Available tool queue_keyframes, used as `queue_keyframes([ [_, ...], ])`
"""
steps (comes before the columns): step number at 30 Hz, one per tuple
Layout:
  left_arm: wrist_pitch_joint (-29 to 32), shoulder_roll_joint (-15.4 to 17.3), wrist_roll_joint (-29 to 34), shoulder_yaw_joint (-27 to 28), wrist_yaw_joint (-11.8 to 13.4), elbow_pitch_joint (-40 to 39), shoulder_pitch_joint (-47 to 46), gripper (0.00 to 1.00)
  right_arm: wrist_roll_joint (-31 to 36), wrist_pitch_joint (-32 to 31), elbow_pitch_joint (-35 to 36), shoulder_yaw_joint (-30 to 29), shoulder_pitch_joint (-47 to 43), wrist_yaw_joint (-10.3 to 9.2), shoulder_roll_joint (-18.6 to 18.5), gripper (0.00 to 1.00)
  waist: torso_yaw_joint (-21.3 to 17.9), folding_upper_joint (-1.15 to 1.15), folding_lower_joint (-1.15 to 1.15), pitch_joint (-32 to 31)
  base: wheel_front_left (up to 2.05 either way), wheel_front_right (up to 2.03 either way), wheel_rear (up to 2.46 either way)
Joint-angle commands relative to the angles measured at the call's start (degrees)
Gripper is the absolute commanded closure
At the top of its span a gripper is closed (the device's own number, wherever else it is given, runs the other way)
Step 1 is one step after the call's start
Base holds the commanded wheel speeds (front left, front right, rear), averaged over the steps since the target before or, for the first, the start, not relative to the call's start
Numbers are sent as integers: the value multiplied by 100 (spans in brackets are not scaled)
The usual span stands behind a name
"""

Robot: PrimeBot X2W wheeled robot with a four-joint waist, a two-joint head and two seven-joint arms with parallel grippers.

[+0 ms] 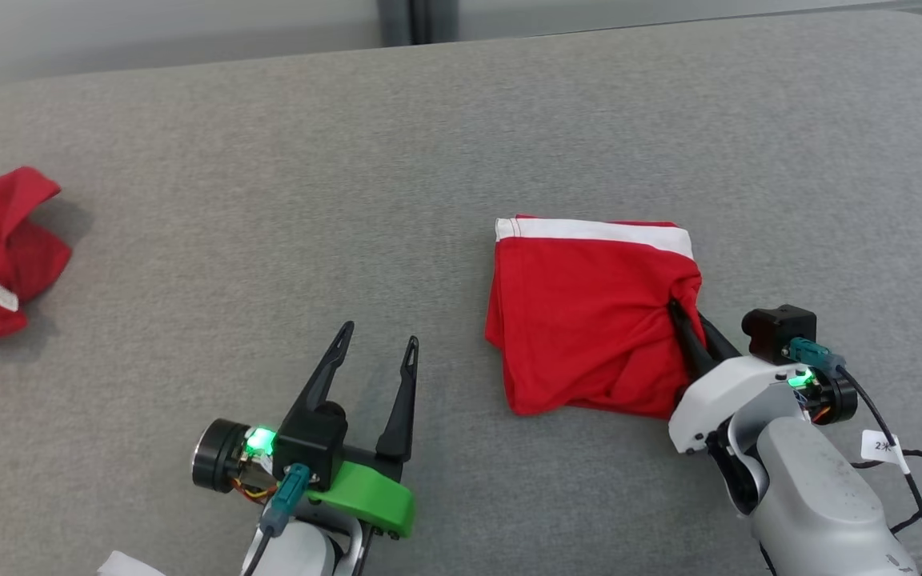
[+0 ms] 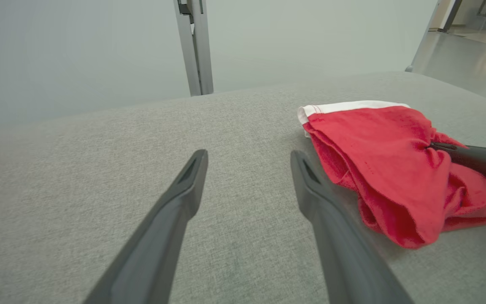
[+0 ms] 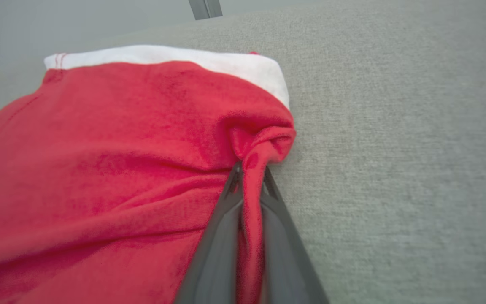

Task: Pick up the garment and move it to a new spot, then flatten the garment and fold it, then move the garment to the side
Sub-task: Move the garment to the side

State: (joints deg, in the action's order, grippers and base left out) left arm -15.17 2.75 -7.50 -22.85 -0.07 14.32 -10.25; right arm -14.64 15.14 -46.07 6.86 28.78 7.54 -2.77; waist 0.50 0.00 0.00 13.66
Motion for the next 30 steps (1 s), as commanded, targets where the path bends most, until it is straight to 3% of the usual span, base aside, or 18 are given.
queue_keyframes([
  [1, 5, 29, 12, -51, -42, 23, -104, 0, -60, 0, 42, 39, -114, -11, -27, 100, -911, 0, 0, -76, 0, 0, 0],
  [9, 6, 30, 58, -245, -176, 122, -143, 0, -256, 0, 207, 275, -295, -11, -27, 100, -1939, 0, 0, -126, 0, 0, 0],
  [16, 5, 31, 32, -291, -183, 168, -125, 0, -233, 0, 305, 351, -354, -11, -25, 100, -2409, 0, 0, -103, 0, 0, 0],
  [22, 5, 33, 78, -280, -233, 226, -253, 0, 202, 0, 285, 344, 12, -11, -29, 100, -2297, 0, 0, 153, 0, 0, 0],
  [30, 5, 44, 356, -109, -329, 289, -502, 0, 693, 0, -109, 19, 1314, -11, -468, 100, -1750, 0, 0, 779, 0, 0, 0],
])
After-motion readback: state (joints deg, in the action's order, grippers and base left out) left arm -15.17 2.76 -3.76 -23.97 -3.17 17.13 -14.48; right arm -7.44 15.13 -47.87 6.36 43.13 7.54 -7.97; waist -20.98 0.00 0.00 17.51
